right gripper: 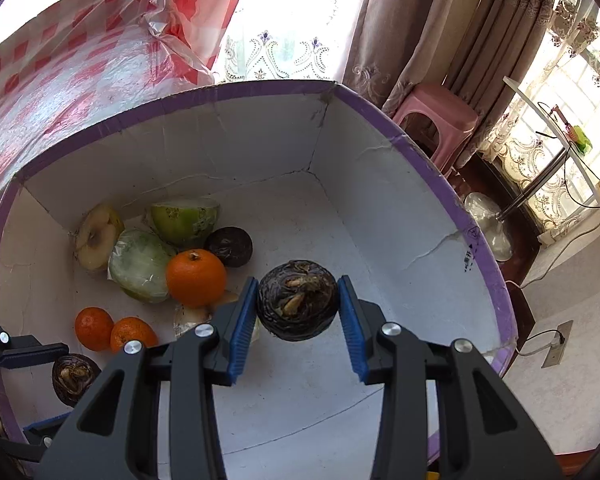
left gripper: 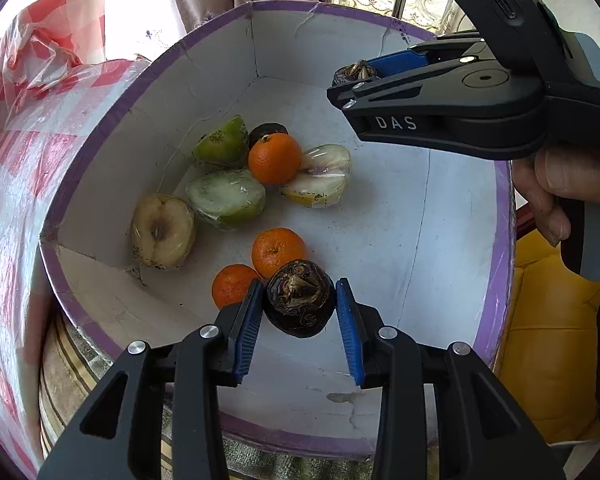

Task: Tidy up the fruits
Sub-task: 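Carry both dark brown fruits over the white box and lower them inside, then open both tools to release the dark brown fruits into the box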

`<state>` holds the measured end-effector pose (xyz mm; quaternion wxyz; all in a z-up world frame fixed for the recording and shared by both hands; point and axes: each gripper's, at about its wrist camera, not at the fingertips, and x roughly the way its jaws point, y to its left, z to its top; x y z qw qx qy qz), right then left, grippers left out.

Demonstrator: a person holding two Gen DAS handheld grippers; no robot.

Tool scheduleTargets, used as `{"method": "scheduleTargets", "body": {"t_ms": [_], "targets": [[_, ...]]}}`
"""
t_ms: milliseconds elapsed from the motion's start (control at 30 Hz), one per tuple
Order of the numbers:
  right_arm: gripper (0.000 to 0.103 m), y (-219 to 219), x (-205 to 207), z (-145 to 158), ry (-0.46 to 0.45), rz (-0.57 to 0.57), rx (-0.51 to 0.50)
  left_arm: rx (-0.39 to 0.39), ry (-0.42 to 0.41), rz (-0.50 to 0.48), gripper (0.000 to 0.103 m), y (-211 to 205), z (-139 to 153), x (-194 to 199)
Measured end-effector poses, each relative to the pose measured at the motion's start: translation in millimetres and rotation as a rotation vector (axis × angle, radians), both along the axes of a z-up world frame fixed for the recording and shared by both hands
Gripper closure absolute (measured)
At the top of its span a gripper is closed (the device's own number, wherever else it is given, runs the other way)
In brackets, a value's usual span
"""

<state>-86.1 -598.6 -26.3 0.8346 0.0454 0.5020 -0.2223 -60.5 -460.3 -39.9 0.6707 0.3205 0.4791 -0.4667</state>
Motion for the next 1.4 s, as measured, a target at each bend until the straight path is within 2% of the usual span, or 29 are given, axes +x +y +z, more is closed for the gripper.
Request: {"method": "scheduleTargets", "body": {"t_ms": [200,400,600,1233,1400], "targets": [[0.063,-1.8,3.4,-7.6,0.065,0.002,-0.009,0.040,0.017,-0.023,0.068,-6.4,-9.5,-0.8],[0.063,-0.9,4.7,-27.8,0.121,0.010,-0.020,0.081,0.041,-0.035,0.068,-13.9,-20.9,2.6],[0.063,-0.3,8.8,-31.7,0.124,0.003,-0.027,0.131,0.057,-0.038,0.068,-27.6,-37.5,10.0],[0.062,4.7,13.2,-37.5,0.149,-0.014,-0.044,0.103,0.065,-0.034,0.065,-21.5,-42.3,11.2],[0.056,4.2,12.3,-36.0,0.141,-0.017,-0.046,0.099,0.060,-0.032,0.063,-21.2,-40.8,8.1]]}}
